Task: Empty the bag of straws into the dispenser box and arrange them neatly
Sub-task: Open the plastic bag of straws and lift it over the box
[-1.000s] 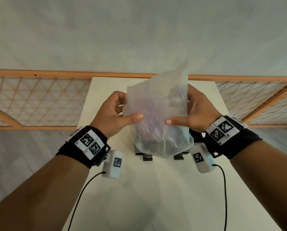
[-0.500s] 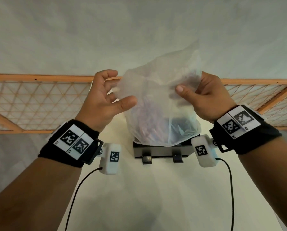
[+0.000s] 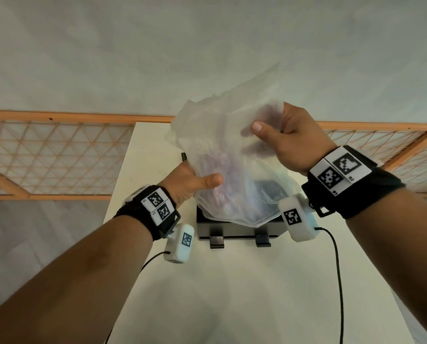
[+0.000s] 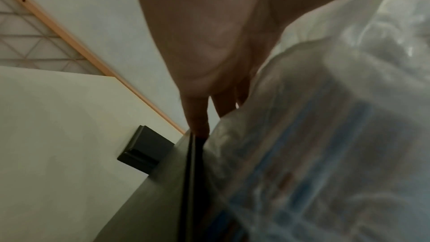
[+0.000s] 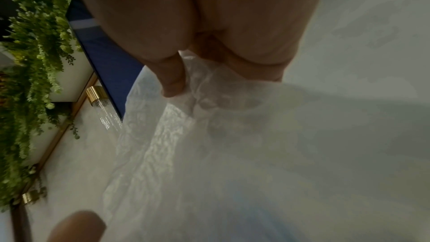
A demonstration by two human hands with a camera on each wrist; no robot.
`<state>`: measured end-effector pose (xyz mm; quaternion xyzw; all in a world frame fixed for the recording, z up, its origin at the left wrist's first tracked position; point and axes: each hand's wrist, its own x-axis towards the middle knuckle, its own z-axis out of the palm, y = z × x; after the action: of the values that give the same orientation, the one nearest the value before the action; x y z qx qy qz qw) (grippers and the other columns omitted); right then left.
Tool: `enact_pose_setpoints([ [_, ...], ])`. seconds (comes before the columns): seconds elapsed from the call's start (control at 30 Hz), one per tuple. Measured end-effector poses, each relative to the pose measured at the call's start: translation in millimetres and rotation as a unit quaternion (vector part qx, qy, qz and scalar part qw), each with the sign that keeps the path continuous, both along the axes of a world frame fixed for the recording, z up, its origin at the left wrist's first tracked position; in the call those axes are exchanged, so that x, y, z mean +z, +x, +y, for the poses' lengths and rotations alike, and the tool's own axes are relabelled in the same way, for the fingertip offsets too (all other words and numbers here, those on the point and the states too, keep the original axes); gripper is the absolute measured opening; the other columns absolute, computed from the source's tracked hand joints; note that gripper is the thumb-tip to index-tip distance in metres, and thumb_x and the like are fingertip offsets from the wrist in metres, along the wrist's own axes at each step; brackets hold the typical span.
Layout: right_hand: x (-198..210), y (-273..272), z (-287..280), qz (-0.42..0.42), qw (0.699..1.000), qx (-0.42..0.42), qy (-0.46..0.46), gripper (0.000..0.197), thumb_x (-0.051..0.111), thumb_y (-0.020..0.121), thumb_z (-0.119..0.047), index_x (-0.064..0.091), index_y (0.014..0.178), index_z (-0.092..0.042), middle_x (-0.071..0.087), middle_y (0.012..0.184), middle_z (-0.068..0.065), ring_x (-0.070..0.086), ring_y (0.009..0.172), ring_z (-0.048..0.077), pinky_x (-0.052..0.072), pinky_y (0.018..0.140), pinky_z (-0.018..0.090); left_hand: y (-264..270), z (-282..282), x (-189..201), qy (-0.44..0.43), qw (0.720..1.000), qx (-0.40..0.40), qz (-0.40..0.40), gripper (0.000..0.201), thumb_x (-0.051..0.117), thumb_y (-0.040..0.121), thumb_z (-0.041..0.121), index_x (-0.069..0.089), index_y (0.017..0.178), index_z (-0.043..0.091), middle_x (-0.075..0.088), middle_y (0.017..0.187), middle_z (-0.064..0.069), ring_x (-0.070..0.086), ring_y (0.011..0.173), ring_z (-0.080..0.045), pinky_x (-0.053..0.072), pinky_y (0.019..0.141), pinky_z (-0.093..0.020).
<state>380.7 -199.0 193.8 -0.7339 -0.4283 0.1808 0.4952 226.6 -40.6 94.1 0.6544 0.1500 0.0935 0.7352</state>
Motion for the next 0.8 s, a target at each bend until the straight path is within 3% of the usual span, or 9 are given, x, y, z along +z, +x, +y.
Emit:
enact_pose_setpoints([
  [0.07,1,1,4,-0.032,0.999,0.007,-0.021,0.011,0.059,0.093,-0.027,0.064,0.091,-0.018,0.075,0.097,0.002,0.073,0.086,0.024,0.056,0.084,0.053,-1,0,-4,0.001,1.000,-0.003,0.010,0.095,0.094,0.029,0.070,0.068,0.109,0.026,0.079,0.104,0.010,0.071,0.107,-0.009,0.049,0.107,-0.040],
  [0.17,1,3,7,-0.044,0.998,0.014,-0.050,0.011,0.059,0.096,-0.023,0.066,0.091,-0.016,0.075,0.096,0.001,0.073,0.086,0.018,0.055,0.087,0.048,-6,6,-3,0.017,1.000,-0.001,0.011,0.080,0.094,0.033,0.069,0.078,0.101,0.031,0.079,0.104,0.007,0.072,0.107,-0.012,0.051,0.100,-0.035],
  [0.3,7,0,8,-0.020,0.999,0.006,-0.035,0.010,0.058,0.098,-0.018,0.061,0.089,-0.018,0.075,0.095,0.004,0.074,0.078,0.022,0.057,0.078,0.041,-12,23,6,0.013,0.999,0.043,-0.028,0.103,0.093,0.041,0.068,0.061,0.123,0.013,0.077,0.109,0.003,0.071,0.110,-0.016,0.053,0.092,-0.028],
  [0.43,19,-8,10,0.020,1.000,0.014,0.004,0.009,0.057,0.098,-0.015,0.057,0.090,-0.016,0.075,0.094,0.009,0.074,0.074,0.031,0.058,0.078,0.051,-15,29,19,0.012,0.997,0.055,-0.051,0.117,0.088,0.034,0.077,0.054,0.127,0.014,0.077,0.105,0.010,0.071,0.104,-0.008,0.054,0.083,-0.021],
  [0.5,27,-11,11,0.022,0.999,0.018,0.030,0.005,0.058,0.098,-0.015,0.057,0.093,-0.014,0.074,0.094,0.010,0.074,0.074,0.033,0.057,0.077,0.055,-15,27,24,0.000,0.996,0.058,-0.069,0.127,0.088,0.033,0.077,0.049,0.134,0.011,0.074,0.108,0.008,0.070,0.104,-0.009,0.055,0.079,-0.021],
  [0.57,38,-13,11,0.024,0.998,0.019,0.054,0.004,0.057,0.098,-0.013,0.056,0.095,-0.010,0.072,0.095,0.014,0.074,0.074,0.033,0.059,0.074,0.054,-16,26,30,-0.009,0.994,0.080,-0.079,0.139,0.088,0.032,0.077,0.042,0.143,0.008,0.068,0.117,0.004,0.066,0.109,-0.012,0.055,0.083,-0.024],
  [0.7,63,-18,7,-0.010,0.993,0.016,0.113,0.009,0.055,0.099,-0.010,0.053,0.099,-0.002,0.068,0.100,0.027,0.073,0.077,0.036,0.060,0.068,0.050,-22,29,50,0.028,0.990,0.116,-0.077,0.121,0.078,0.035,0.089,0.050,0.135,0.026,0.065,0.132,0.007,0.056,0.126,-0.013,0.040,0.112,-0.041],
  [0.8,78,-16,3,-0.038,0.987,0.008,0.153,0.025,0.055,0.099,-0.014,0.053,0.107,0.009,0.066,0.099,0.030,0.073,0.075,0.037,0.058,0.065,0.057,-29,29,77,0.025,0.978,0.199,-0.056,0.108,0.060,0.045,0.099,0.056,0.129,0.031,0.062,0.138,0.001,0.054,0.130,-0.016,0.037,0.110,-0.043],
])
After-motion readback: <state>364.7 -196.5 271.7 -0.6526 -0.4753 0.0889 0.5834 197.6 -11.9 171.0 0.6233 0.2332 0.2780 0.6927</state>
